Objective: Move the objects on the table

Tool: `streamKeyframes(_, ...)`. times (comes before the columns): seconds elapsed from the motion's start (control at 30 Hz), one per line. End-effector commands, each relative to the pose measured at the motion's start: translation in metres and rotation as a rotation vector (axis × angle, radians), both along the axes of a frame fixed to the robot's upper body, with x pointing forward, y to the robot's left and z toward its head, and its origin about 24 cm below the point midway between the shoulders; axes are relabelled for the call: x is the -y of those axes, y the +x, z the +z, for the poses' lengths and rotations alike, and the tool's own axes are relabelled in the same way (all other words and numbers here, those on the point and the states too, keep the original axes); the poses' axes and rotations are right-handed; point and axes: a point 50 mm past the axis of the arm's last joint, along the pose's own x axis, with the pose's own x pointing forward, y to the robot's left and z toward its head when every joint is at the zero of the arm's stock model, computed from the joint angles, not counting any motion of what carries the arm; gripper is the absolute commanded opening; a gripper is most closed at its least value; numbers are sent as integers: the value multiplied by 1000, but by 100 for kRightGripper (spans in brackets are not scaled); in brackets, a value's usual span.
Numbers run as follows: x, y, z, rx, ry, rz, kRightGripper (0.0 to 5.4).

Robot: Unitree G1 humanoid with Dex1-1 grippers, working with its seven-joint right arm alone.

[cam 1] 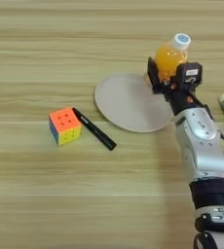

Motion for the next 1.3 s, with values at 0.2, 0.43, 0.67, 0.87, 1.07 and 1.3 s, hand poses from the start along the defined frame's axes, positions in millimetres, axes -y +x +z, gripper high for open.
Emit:
streamKeyframes(0.2, -26, 13, 15, 56, -37, 96, 341)
streamKeyframes(0.43, -25, 16, 1, -30, -44, 96, 341)
streamKeyframes(0.67, -25, 18, -3, -52, -55, 99, 341)
streamKeyframes(0.87, -24, 17, -1, -37, -71, 93, 412)
streamKeyframes(1.07, -23, 16, 0, -33, -90, 95, 487)
streamKeyframes(1.3, -21, 14, -1, -34, -100, 97, 536)
